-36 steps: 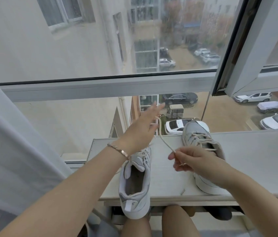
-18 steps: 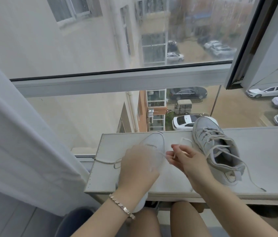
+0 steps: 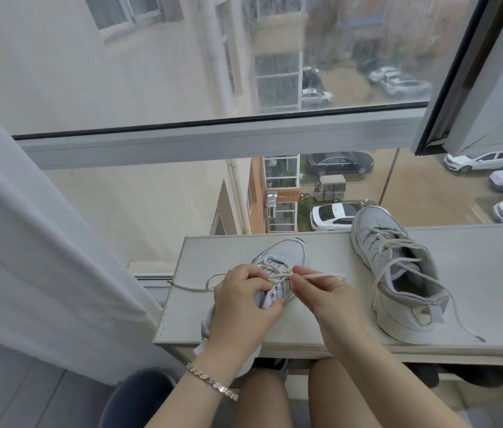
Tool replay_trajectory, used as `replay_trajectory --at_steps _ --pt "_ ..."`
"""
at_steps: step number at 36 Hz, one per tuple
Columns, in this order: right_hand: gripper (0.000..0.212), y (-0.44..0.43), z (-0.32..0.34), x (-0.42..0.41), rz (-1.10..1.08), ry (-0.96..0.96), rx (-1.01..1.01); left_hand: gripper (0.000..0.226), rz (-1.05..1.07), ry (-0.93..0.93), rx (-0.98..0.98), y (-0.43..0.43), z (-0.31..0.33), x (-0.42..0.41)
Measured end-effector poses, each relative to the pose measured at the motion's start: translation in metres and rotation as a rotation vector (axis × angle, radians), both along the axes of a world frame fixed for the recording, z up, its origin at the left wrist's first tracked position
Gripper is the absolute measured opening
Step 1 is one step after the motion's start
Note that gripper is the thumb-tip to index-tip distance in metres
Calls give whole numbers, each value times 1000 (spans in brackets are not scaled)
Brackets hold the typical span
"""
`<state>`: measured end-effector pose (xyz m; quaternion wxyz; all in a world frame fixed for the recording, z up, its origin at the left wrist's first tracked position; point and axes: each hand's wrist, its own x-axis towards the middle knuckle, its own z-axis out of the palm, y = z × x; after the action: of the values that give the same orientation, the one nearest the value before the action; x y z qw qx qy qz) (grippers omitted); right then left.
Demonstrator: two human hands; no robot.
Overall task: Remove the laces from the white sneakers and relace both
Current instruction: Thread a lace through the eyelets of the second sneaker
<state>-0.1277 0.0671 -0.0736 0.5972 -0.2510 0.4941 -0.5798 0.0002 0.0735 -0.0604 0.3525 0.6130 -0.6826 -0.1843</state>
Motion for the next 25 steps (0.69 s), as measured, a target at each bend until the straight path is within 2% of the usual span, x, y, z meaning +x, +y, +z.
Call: replay_trajectory --at_steps 4,9,17,20,25 --pt "13 2 -3 -1 25 165 5 11 -5 19 -21 0 -2 0" --pt "13 -1 -4 -1 61 275 -45 11 -18 34 -41 0 -4 2" --pt "26 -7 -5 -4 128 425 -178 9 -16 39 -65 -1 -5 3" --pt "27 -9 -6 -5 166 435 -193 9 -13 35 -57 -1 -5 2" --pt "25 -14 -3 -13 298 289 -137 8 -22 47 -54 -1 -6 3"
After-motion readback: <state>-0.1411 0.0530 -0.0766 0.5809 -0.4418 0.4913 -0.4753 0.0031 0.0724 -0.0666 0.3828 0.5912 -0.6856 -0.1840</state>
